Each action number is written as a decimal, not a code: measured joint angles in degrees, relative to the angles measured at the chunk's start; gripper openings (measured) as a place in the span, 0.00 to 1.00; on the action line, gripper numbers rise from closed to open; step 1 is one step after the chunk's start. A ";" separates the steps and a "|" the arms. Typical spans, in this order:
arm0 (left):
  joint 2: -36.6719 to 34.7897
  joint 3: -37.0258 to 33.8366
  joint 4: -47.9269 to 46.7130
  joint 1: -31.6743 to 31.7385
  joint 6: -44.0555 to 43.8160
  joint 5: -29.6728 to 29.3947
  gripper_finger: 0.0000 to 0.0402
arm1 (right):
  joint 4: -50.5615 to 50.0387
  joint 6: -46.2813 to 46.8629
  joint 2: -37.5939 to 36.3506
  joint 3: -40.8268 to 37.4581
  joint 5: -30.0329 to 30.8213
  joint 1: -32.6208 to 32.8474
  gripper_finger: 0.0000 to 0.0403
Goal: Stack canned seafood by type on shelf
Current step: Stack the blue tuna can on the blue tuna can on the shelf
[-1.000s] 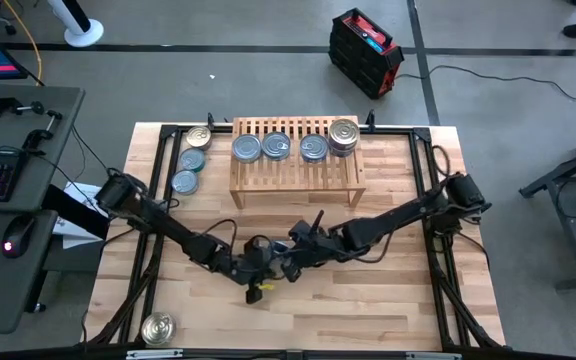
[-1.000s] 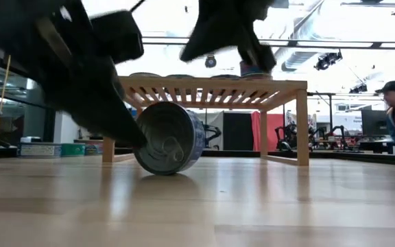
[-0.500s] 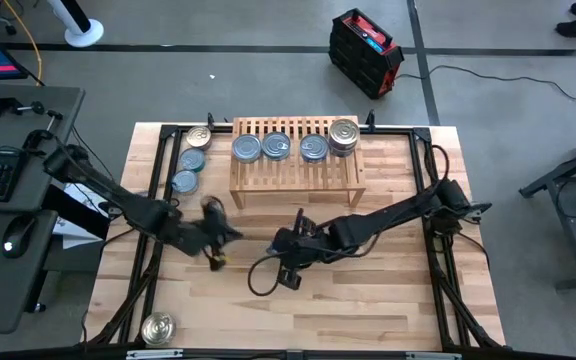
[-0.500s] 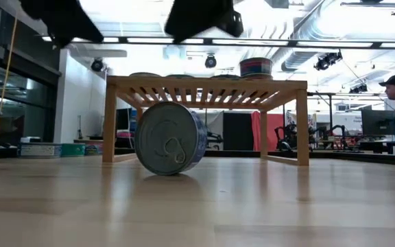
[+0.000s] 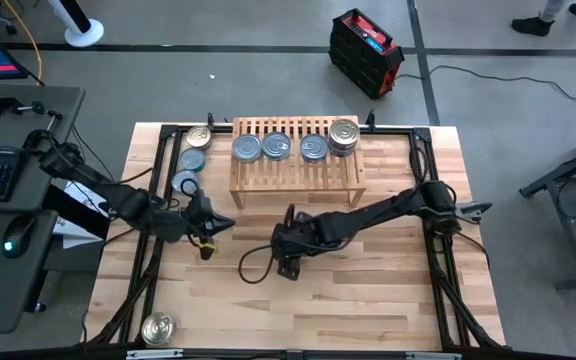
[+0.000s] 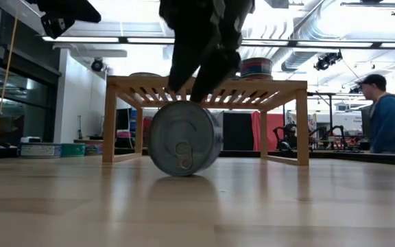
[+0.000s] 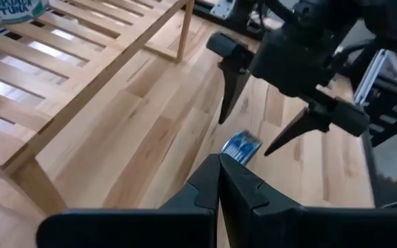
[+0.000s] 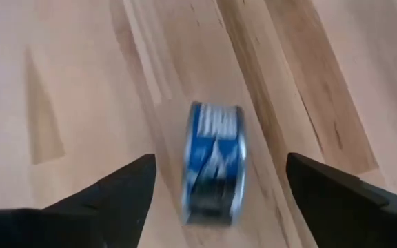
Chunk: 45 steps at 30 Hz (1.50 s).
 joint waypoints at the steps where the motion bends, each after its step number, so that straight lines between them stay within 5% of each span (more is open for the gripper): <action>1: 0.23 0.00 -0.03 0.00 0.09 -0.02 0.00 | 0.18 -0.26 0.35 0.00 -0.01 -0.17 0.79; 12: 0.21 0.00 -0.27 0.02 0.45 -0.04 0.00 | -2.73 0.12 4.73 0.00 -3.45 -0.67 0.73; 20: -1.00 0.00 -0.64 0.02 3.83 -0.04 0.00 | -9.73 4.61 3.61 0.91 -6.94 1.63 0.27; 26: -6.06 0.02 -0.74 0.07 5.47 -0.13 0.00 | -17.58 11.99 -3.95 -0.53 -5.54 7.55 0.28; 31: -9.99 0.02 -0.94 0.07 6.64 -1.14 0.00 | -17.62 29.25 -11.96 -9.68 -5.14 14.91 0.28; 34: -11.16 0.02 -1.05 0.07 6.96 -1.28 0.00 | -9.70 43.26 -17.15 -18.77 -7.08 19.74 0.28; 37: -11.33 0.02 -1.06 0.07 6.46 -1.26 0.00 | 9.95 56.07 -21.19 -28.64 -4.06 24.07 0.28; 41: -11.33 0.02 -1.02 0.07 5.28 -1.27 0.00 | 45.11 62.15 -22.64 -38.67 16.66 26.03 0.28; 45: -11.33 0.02 -0.42 0.07 2.48 -2.03 0.00 | 66.76 51.80 -22.22 -42.62 40.05 21.60 0.28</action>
